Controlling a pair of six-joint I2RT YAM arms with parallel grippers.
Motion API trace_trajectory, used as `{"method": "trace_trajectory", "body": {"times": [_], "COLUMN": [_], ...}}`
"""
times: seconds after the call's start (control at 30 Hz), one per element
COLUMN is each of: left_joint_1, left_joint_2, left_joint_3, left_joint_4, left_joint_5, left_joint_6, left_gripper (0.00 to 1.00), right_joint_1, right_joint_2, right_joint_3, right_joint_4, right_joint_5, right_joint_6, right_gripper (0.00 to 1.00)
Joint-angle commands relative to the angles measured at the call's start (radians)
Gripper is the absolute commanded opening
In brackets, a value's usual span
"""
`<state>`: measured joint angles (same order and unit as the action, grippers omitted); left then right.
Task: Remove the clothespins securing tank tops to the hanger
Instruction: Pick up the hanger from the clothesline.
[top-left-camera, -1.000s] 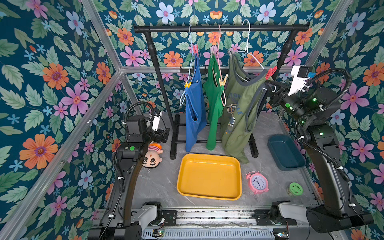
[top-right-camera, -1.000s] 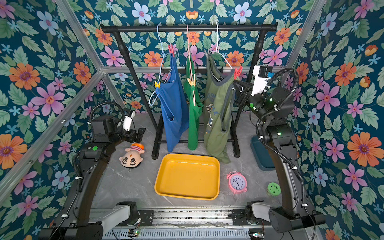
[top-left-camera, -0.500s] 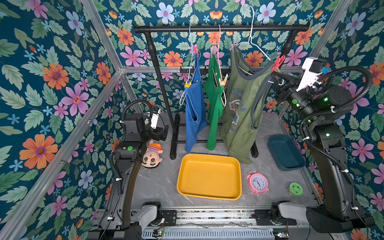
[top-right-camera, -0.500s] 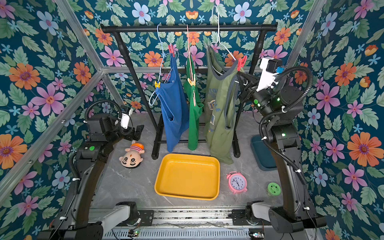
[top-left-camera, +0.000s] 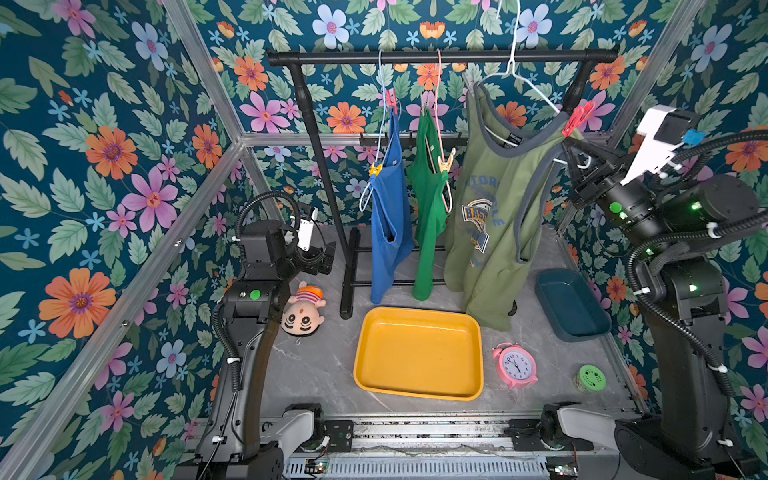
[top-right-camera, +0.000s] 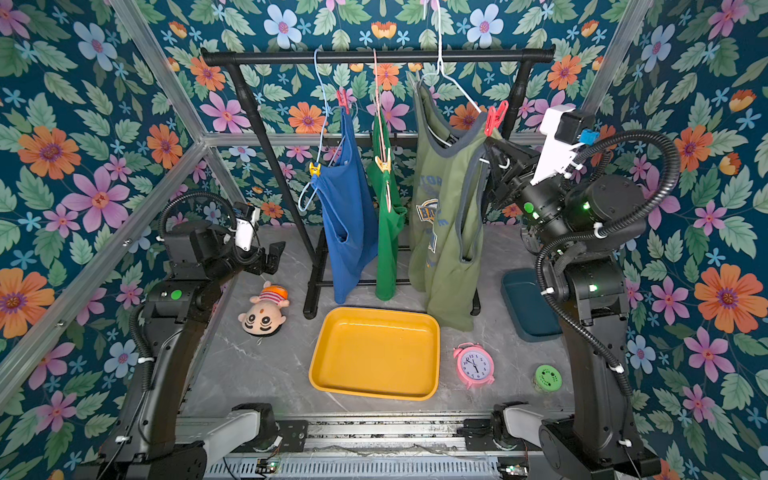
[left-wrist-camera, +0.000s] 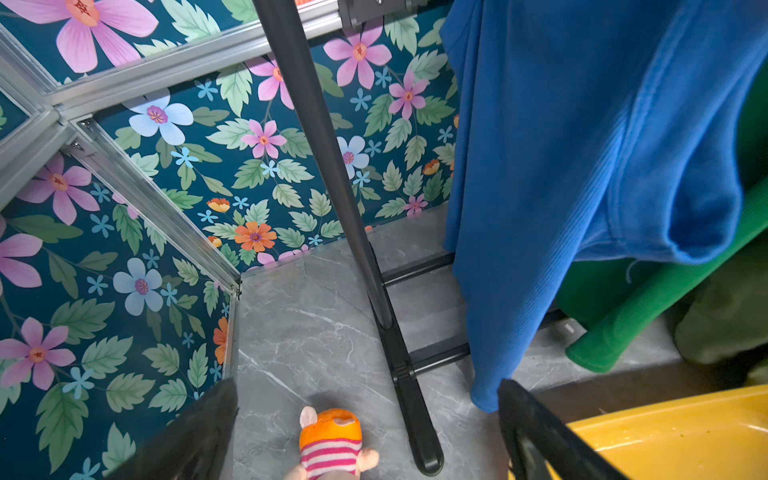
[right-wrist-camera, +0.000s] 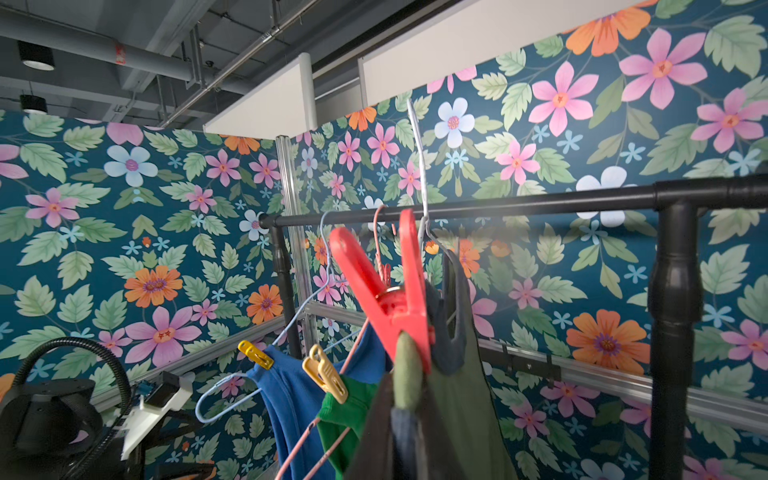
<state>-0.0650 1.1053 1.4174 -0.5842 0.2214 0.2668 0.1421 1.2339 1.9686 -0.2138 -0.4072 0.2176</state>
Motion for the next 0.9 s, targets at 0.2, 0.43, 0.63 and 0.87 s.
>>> {"method": "trace_trajectory", "body": {"times": [0.2,0.43,0.63,0.87], "left_joint_1": [0.001,0.001,0.001,0.001], "left_joint_2": [0.005,0.009,-0.002,-0.012], "left_joint_3": [0.041,0.039,0.023,0.003], "left_joint_4": [-0.014,-0.013,-0.011,-0.012], "left_joint_5": [0.032,0.043,0.043,0.044], "left_joint_6": [-0.011,-0.021,-0.028,-0.021], "left_gripper": [1.00,1.00,1.00,1.00], "right_joint_1": [0.001,0.001,0.001,0.001], "right_joint_2": [-0.026,-0.028,-0.038,-0.074], "right_joint_3": [0.127,0.247,0.291,0.319], "right_joint_4": [-0.093,-0.161,-0.158,-0.154], "right_joint_5": [-0.011,-0.018,-0.010,0.009], "right_joint_6": [-0.056,-0.067,-0.064,-0.070], "right_gripper": [0.00,0.00,0.00,0.00]}}
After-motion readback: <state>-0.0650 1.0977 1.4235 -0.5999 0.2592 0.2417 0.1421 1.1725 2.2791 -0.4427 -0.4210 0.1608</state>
